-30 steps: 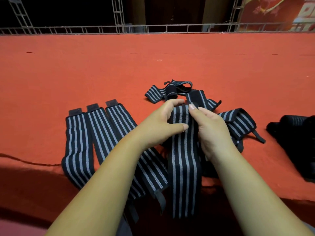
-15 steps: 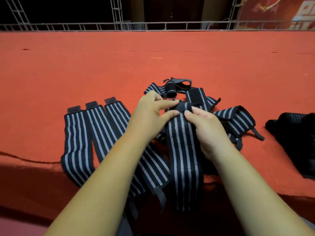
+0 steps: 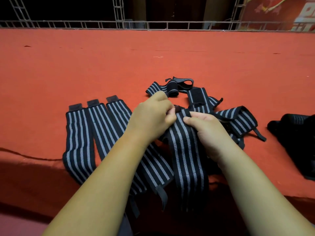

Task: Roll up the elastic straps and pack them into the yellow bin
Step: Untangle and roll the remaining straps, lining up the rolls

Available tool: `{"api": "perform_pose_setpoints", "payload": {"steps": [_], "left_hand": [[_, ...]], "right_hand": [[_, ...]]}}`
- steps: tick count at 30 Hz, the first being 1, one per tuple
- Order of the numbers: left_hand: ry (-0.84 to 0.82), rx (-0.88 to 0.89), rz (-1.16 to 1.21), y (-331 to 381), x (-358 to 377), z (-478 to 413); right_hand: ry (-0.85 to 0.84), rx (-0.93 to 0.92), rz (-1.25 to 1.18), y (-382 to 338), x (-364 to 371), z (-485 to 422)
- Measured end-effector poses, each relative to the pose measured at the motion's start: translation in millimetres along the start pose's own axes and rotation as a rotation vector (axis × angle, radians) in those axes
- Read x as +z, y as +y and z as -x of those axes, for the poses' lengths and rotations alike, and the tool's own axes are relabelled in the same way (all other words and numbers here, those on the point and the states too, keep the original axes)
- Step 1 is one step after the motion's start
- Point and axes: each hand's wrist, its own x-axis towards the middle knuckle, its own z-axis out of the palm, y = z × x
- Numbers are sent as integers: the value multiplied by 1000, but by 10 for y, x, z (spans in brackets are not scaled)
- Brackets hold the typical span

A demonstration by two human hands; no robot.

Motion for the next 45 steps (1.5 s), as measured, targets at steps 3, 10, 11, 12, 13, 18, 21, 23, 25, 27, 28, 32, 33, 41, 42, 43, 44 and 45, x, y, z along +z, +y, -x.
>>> {"api": "perform_pose_setpoints", "payload": {"steps": [3,10,11,12,13,18,21,23,25,27,28,32,33,41,42,43,44,45], "left_hand": [[19,-301,62,-115,-80,-71],[54,-920,454,-265,-171,-104],[47,-1010,628,-282,-168,-119],[33,-1079,847,-296,-169,-124],[-20,-1121,1052,-294,-175,-119],[-415,-1134,1343,-238,-194,-58],[-423,-1241,1450,-186,-253,-80],[-377,-1318,1502,-239,-270,-91],[-286,-1384,1568,-321,-247,-94],[-159,-1405,1578,-345,-205,-82],[-95,-1386,1568,-347,-192,-78],[116,-1247,1506,-363,-166,-71],[149,-1210,1434,-388,-144,-67],[260,-962,1078,-447,-41,-27],[256,-948,1072,-449,-31,-25],[252,-938,1067,-461,-15,-20],[252,-934,1060,-467,-8,-14],[258,-934,1048,-484,4,-11]], "right_hand": [[-23,-11,89,-16,-19,15],[-102,28,35,-51,32,48],[-83,37,-11,-42,41,38],[-68,46,-64,-26,43,23],[-67,53,-125,-24,58,21],[-144,43,-292,-24,73,-14],[-147,55,-313,-9,37,-36],[-178,99,-328,-1,33,-39],[-218,194,-315,17,27,-28],[-279,266,-226,60,17,-6],[-309,278,-189,66,23,12],[-344,322,-355,53,27,54],[-356,316,-402,54,11,46],[-325,255,-567,108,-39,-50],[-348,244,-567,123,-39,-62],[-365,233,-563,137,-32,-71],[-382,227,-564,136,-21,-68],[-397,219,-559,144,-13,-69]]}}
